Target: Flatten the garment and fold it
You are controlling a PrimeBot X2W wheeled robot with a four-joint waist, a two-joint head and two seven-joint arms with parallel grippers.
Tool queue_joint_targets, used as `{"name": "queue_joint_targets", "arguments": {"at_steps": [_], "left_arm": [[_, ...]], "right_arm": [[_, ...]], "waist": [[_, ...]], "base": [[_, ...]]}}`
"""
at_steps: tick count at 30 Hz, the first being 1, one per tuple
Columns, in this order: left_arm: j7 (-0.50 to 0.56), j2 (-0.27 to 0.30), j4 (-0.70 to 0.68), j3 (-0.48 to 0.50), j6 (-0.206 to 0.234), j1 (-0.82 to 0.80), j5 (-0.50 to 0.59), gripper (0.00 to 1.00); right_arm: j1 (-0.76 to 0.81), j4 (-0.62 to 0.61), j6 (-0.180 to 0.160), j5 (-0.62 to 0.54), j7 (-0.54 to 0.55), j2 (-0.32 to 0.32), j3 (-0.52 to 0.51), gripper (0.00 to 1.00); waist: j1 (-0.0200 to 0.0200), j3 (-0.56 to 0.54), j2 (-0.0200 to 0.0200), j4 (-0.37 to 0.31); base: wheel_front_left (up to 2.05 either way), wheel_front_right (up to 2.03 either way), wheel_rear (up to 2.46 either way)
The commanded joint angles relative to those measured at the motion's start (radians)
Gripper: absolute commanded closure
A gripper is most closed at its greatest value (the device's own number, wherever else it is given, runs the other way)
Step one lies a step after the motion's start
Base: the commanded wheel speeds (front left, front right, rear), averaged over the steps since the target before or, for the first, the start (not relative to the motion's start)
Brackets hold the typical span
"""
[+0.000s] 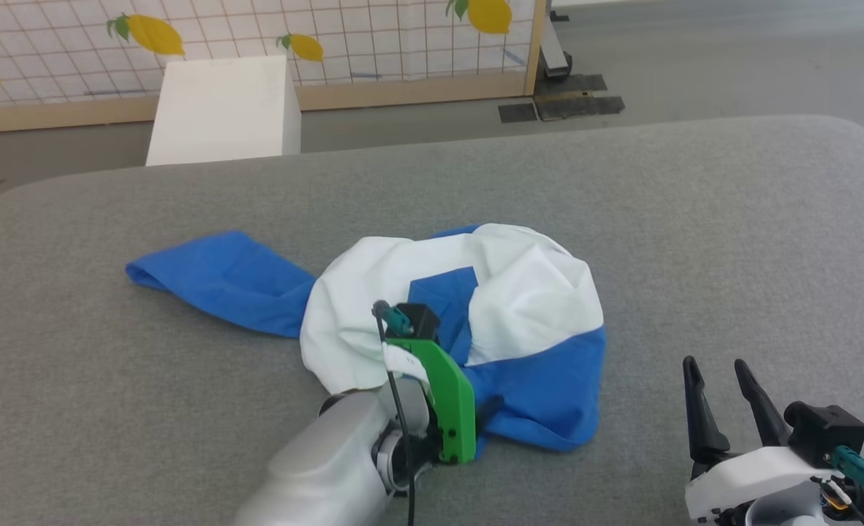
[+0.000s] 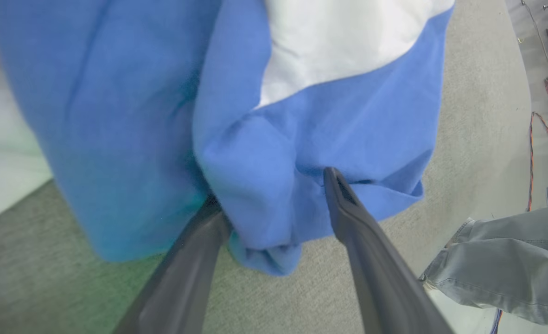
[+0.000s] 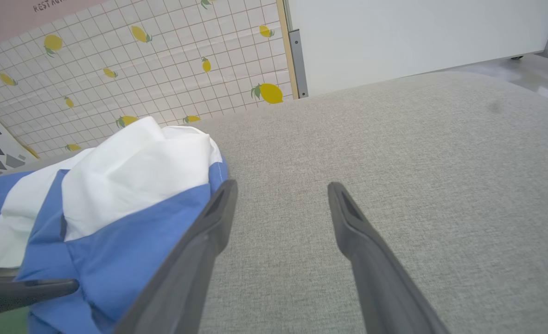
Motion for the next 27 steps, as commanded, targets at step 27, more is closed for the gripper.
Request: {"name": "queue_joint_targets", "arguments": {"at_steps": [27], "left_arm": [[-0.611, 0.441, -0.503, 0.385, 0.200, 0.302, 0.196, 0.00]], "right_arm": [[0.099, -0.080, -0.002, 0.004, 0.057, 0.000, -0.048, 0.00]], "waist": [[0.0000, -0.171, 0.0066, 0.130]], "base": [[0.00, 0.00, 0.00]]}}
